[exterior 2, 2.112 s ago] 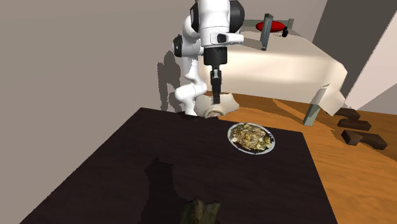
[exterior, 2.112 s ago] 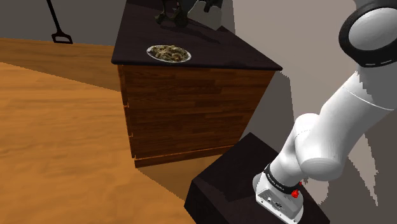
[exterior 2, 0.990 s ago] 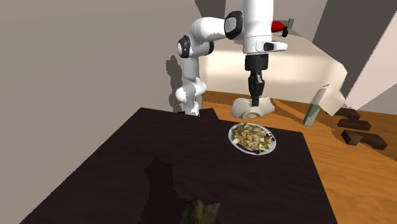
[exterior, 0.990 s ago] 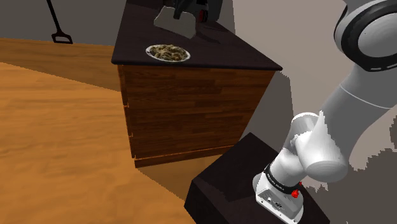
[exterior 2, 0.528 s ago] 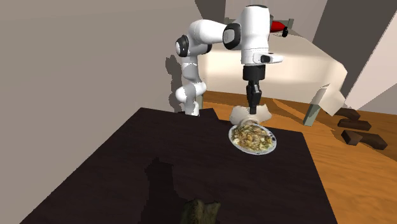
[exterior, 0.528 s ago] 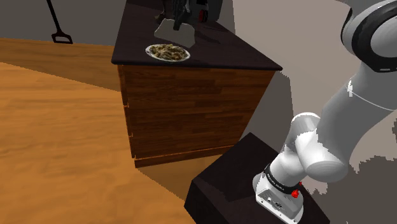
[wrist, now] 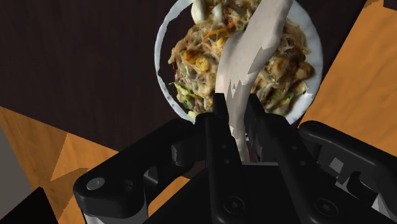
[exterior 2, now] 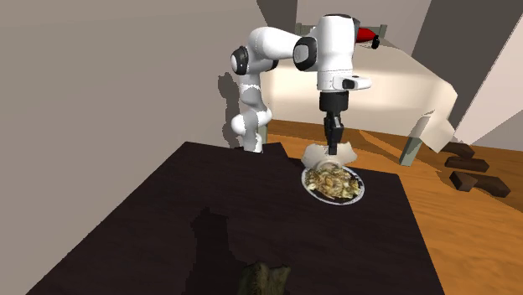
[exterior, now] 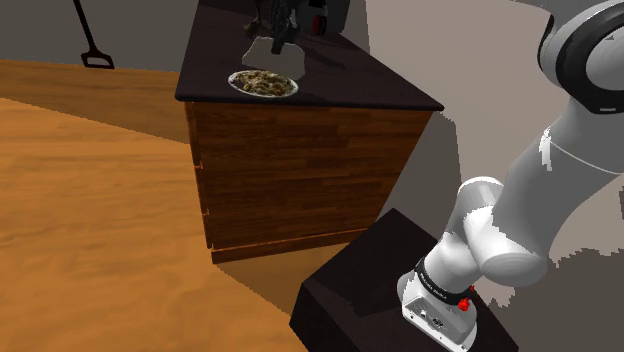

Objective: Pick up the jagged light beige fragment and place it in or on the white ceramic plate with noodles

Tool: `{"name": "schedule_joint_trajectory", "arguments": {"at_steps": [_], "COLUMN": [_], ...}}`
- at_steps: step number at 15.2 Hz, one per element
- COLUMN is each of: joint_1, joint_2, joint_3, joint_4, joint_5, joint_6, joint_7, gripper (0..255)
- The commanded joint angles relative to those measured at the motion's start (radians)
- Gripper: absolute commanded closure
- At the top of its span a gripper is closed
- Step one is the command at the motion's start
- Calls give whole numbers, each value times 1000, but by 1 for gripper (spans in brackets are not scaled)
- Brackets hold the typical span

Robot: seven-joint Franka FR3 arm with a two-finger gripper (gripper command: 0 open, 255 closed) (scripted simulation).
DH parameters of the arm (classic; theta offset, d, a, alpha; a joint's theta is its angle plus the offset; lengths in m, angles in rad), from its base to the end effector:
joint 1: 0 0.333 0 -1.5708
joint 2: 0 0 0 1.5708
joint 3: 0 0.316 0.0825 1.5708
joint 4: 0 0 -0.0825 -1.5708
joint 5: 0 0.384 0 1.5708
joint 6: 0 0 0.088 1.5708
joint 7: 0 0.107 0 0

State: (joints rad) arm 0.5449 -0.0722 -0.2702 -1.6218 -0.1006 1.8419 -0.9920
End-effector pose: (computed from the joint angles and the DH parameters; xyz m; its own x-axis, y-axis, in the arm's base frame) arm 0.5405 0.1378 0.6664 0.2759 0.9572 0.0878 0.9144 -0.2896 0.2828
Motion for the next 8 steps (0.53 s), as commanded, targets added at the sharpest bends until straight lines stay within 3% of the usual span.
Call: {"name": "schedule_joint_trajectory", "arguments": {"at_steps": [1, 2, 3, 8], "joint_1": [0, 0, 0, 0], "joint_2": [0, 0, 0, 0], "joint_3": [0, 0, 0, 0], "joint_4": [0, 0, 0, 0], "joint_5": [0, 0, 0, 0], "joint_6": [0, 0, 0, 0], "joint_7": [0, 0, 0, 0], "gripper": [255, 255, 0, 0]}}
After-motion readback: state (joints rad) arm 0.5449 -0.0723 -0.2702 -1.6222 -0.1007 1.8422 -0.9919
